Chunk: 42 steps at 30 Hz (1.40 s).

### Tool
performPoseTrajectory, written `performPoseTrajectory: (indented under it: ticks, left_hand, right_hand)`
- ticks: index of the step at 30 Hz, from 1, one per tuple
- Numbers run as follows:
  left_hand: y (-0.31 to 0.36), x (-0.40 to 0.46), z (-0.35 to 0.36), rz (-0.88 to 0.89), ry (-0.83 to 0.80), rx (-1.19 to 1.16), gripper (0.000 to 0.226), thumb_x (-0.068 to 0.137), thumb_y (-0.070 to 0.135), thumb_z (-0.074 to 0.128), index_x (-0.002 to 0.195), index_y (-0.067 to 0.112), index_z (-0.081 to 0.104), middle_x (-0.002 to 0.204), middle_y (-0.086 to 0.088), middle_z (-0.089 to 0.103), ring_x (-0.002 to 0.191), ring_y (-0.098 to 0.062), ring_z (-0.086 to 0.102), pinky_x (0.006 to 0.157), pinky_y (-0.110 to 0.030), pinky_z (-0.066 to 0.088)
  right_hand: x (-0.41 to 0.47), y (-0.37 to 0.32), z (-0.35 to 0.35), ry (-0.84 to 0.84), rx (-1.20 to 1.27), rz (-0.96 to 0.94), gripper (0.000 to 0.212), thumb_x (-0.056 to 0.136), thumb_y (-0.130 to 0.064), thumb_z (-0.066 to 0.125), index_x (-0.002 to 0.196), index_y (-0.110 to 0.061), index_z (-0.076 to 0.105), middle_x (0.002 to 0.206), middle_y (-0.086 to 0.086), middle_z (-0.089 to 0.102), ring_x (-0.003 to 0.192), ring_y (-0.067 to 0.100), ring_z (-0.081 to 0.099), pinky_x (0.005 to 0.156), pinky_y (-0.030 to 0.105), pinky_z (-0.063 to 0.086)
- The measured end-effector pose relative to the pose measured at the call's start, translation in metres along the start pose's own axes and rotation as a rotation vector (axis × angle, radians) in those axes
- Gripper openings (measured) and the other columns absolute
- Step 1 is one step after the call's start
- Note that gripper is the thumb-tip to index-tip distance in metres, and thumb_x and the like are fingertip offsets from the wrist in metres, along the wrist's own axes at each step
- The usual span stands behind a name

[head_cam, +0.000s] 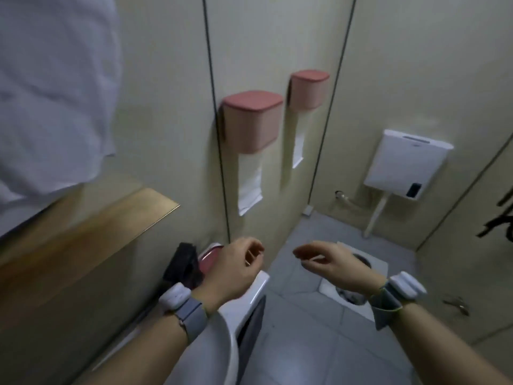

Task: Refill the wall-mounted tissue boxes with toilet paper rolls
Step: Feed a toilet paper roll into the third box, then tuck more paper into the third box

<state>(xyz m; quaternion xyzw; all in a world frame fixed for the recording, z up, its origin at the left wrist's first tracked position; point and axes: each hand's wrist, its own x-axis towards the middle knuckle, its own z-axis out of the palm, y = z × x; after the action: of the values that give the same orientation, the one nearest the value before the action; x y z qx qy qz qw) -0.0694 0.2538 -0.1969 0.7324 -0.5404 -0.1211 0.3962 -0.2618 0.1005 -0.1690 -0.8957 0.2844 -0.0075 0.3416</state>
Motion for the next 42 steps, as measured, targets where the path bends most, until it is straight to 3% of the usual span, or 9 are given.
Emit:
performPoseTrajectory:
  ticks: [2,7,13,17,22,26,33,38,42]
  left_hand:
    - [-0.040,-0.039,-0.017,-0.092,0.003,0.038,0.011,0.087,0.025,0.059,0.095,0.021,0.066,0.091,0.009,0.064,0.083,-0.006,0.060,0.078,-0.028,0.051]
    - [-0.108,-0.124,-0.034,-0.387,-0.007,0.091,0.010,0.092,0.029,0.058,0.101,0.028,0.062,0.092,0.012,0.060,0.081,-0.007,0.059,0.077,-0.033,0.053]
    - [-0.153,-0.203,-0.035,-0.747,0.064,0.108,0.011,0.093,0.029,0.057,0.104,0.030,0.059,0.095,0.009,0.060,0.083,-0.011,0.061,0.082,-0.035,0.053]
    - [-0.166,-0.265,-0.028,-0.976,0.096,0.086,0.013,0.094,0.028,0.059,0.106,0.031,0.059,0.098,0.009,0.060,0.084,-0.006,0.061,0.078,-0.026,0.052]
    - [-0.168,-0.331,-0.018,-1.141,0.076,0.094,0.016,0.096,0.027,0.056,0.113,0.026,0.058,0.104,0.007,0.060,0.084,-0.009,0.061,0.074,-0.023,0.050]
    - [-0.162,-0.365,-0.004,-1.190,0.035,0.056,0.017,0.096,0.030,0.056,0.113,0.031,0.056,0.100,0.011,0.059,0.081,-0.008,0.061,0.073,-0.025,0.053]
    - [-0.176,-0.370,-0.014,-1.159,0.011,0.053,0.028,0.096,0.031,0.055,0.123,0.025,0.054,0.108,0.006,0.058,0.087,-0.013,0.062,0.080,-0.031,0.054]
    - [-0.183,-0.340,-0.027,-1.122,0.039,-0.007,0.043,0.096,0.032,0.057,0.136,0.023,0.043,0.125,-0.003,0.050,0.094,-0.020,0.061,0.087,-0.037,0.052]
    - [-0.174,-0.283,-0.023,-1.017,0.094,-0.104,0.052,0.096,0.043,0.056,0.141,0.024,0.038,0.123,0.002,0.051,0.109,-0.025,0.061,0.092,-0.037,0.051]
  right_hand:
    - [0.022,-0.021,0.051,-0.085,0.012,-0.037,0.029,0.096,-0.026,0.058,0.126,-0.025,0.062,0.119,-0.009,0.066,0.103,0.000,0.062,0.089,0.013,0.049]
    - [0.062,-0.059,0.150,-0.294,0.036,-0.117,0.031,0.093,-0.020,0.061,0.124,-0.020,0.064,0.114,-0.010,0.066,0.102,0.007,0.063,0.096,0.028,0.050]
    - [0.088,-0.084,0.230,-0.596,-0.012,-0.199,0.034,0.095,-0.027,0.056,0.128,-0.023,0.060,0.123,-0.008,0.061,0.106,0.008,0.061,0.093,0.022,0.048]
    - [0.080,-0.093,0.298,-0.701,-0.034,-0.190,0.034,0.093,-0.025,0.057,0.127,-0.023,0.060,0.122,-0.003,0.063,0.108,0.015,0.061,0.092,0.027,0.048]
    - [0.048,-0.102,0.390,-0.721,-0.054,-0.008,0.077,0.087,-0.046,0.061,0.150,-0.017,0.025,0.141,0.012,0.043,0.124,0.034,0.049,0.101,0.040,0.042]
    - [0.025,-0.112,0.434,-0.553,-0.193,0.038,0.099,0.082,-0.067,0.054,0.153,-0.015,0.007,0.142,0.009,0.036,0.122,0.034,0.042,0.098,0.047,0.041]
    - [0.023,-0.104,0.449,-0.547,-0.239,-0.058,0.066,0.088,-0.039,0.051,0.141,-0.012,0.023,0.127,0.012,0.046,0.106,0.035,0.050,0.085,0.043,0.045]
    - [0.020,-0.101,0.408,-0.540,-0.164,-0.093,0.053,0.084,-0.035,0.057,0.130,-0.017,0.037,0.119,0.011,0.058,0.101,0.035,0.058,0.085,0.040,0.048]
    - [0.017,-0.084,0.336,-0.433,-0.142,-0.164,0.074,0.078,-0.037,0.067,0.142,-0.026,0.032,0.129,0.004,0.057,0.111,0.028,0.057,0.092,0.037,0.046]
